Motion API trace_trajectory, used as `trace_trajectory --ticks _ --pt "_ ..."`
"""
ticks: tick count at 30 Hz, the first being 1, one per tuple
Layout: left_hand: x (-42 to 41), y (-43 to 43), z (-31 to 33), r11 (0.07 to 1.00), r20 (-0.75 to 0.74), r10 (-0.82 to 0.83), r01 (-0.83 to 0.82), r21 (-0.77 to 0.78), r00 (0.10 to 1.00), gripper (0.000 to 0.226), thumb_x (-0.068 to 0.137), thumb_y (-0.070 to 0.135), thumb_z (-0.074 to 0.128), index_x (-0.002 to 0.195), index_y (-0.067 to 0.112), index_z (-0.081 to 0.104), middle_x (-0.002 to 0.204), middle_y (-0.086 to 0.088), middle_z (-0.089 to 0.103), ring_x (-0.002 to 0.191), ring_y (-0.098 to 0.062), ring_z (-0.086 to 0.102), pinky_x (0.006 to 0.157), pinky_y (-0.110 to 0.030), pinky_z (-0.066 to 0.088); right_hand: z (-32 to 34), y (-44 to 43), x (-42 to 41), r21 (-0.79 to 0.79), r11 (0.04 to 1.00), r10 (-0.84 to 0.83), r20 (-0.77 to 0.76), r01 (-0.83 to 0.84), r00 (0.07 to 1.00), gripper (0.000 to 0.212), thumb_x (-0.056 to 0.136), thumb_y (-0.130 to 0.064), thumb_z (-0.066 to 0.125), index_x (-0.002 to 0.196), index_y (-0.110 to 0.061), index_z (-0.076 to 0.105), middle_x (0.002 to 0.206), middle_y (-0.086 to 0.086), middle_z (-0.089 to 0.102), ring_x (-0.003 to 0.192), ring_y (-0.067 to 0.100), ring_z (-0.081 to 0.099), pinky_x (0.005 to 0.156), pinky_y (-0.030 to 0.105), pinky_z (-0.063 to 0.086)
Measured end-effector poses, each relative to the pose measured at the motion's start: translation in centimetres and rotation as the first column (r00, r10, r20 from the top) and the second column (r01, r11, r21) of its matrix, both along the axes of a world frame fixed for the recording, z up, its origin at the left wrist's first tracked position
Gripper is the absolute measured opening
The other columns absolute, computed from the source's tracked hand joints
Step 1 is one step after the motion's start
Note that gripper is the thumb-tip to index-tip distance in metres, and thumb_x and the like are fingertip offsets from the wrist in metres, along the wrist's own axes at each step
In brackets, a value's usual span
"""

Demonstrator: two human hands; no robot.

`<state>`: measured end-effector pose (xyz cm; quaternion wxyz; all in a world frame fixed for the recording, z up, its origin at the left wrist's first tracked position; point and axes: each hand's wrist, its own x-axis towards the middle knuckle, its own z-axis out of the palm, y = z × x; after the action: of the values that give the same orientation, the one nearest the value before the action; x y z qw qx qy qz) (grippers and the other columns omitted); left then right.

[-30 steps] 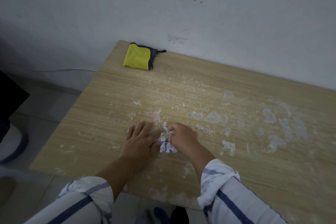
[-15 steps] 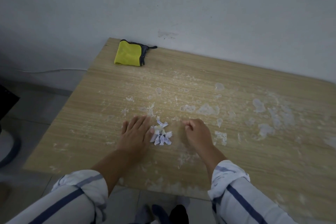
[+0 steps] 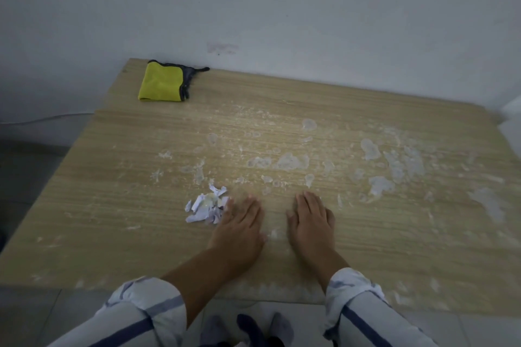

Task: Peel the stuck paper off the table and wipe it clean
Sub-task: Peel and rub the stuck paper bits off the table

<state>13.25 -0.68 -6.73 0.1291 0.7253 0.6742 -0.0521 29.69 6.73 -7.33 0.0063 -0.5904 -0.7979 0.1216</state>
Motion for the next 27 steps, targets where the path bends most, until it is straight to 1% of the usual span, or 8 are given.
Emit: trace_trajectory --ticks 6,7,9,11,13,19,23,27 --pt "1.9 0.4 -0.6 0.996 0.072 0.09 -0.091 0.012 0.993 0.062 0.086 0.046 0.033 0.128 0.005 0.053 0.134 -0.012 0.055 0.129 -0.027 0.047 0.111 -0.04 0.009 0.4 0.4 2.1 0.006 0.998 -0.063 -0.051 0.064 0.997 0.055 0.092 -0.037 0.026 0.141 -0.013 0.036 0.151 0.007 0.032 0.141 0.025 0.022 0.112 0.042 0.018" --pt "2.2 0.5 -0.8 0.993 0.089 0.111 -0.114 0.029 0.99 0.064 0.087 0.046 0.03 0.132 0.005 0.049 0.138 -0.013 0.05 0.133 -0.026 0.041 0.114 -0.041 0.008 0.4 0.6 2.5 0.002 0.998 -0.069 -0.047 0.07 0.996 0.053 0.094 -0.036 0.028 0.141 -0.013 0.036 0.151 0.007 0.031 0.142 0.025 0.021 0.113 0.042 0.017" --pt "2.9 0.9 -0.9 0.992 0.122 0.115 -0.12 0.036 0.986 0.071 0.088 0.049 0.016 0.144 0.006 0.029 0.153 -0.012 0.027 0.143 -0.026 0.017 0.118 -0.04 -0.004 0.4 0.9 3.3 -0.014 0.997 -0.074 -0.038 0.074 0.997 0.051 0.097 -0.037 0.033 0.142 -0.013 0.033 0.152 0.006 0.028 0.143 0.023 0.018 0.113 0.041 0.015" --pt "3.5 1.4 -1.1 0.99 0.14 0.112 -0.122 0.066 0.984 0.079 0.083 0.053 0.001 0.148 0.01 0.009 0.158 -0.008 0.005 0.145 -0.023 -0.003 0.111 -0.036 -0.013 0.5 1.2 4.1 -0.023 0.997 -0.081 -0.037 0.08 0.996 0.052 0.097 -0.04 0.035 0.142 -0.014 0.032 0.153 0.005 0.027 0.143 0.023 0.016 0.114 0.04 0.014" --pt "4.2 2.0 -1.3 0.99 0.123 0.119 -0.128 0.065 0.985 0.083 0.079 0.055 -0.006 0.149 0.012 0.002 0.158 -0.006 -0.003 0.145 -0.021 -0.011 0.109 -0.036 -0.016 0.5 1.4 4.9 -0.021 0.996 -0.088 -0.028 0.087 0.996 0.054 0.096 -0.041 0.035 0.143 -0.014 0.031 0.153 0.006 0.026 0.143 0.023 0.017 0.114 0.04 0.014" --pt "6.1 3.5 -1.2 0.987 0.124 0.154 -0.159 0.032 0.98 0.088 0.073 0.056 -0.011 0.149 0.014 0.0 0.159 -0.004 -0.006 0.145 -0.021 -0.012 0.107 -0.036 -0.017 0.4 1.8 7.0 -0.015 0.995 -0.103 -0.019 0.103 0.995 0.057 0.096 -0.046 0.026 0.143 -0.014 0.031 0.153 0.005 0.027 0.143 0.022 0.017 0.113 0.041 0.015" --pt "7.1 4.3 -1.2 0.983 0.143 0.173 -0.18 0.035 0.974 0.089 0.072 0.056 -0.011 0.149 0.013 0.0 0.159 -0.005 -0.005 0.145 -0.022 -0.011 0.107 -0.037 -0.018 0.4 1.8 7.9 0.008 0.995 -0.096 -0.038 0.096 0.995 0.074 0.084 -0.055 0.009 0.143 -0.016 0.032 0.151 0.004 0.03 0.142 0.023 0.02 0.112 0.041 0.018" --pt "8.2 5.1 -1.0 0.984 0.153 0.167 -0.176 0.043 0.974 0.087 0.073 0.056 -0.009 0.149 0.015 0.0 0.159 -0.005 -0.003 0.145 -0.022 -0.01 0.108 -0.037 -0.017 0.3 2.0 8.4 -0.001 0.996 -0.091 -0.054 0.091 0.994 0.073 0.084 -0.055 0.009 0.143 -0.017 0.031 0.152 0.004 0.029 0.142 0.023 0.019 0.112 0.042 0.017"
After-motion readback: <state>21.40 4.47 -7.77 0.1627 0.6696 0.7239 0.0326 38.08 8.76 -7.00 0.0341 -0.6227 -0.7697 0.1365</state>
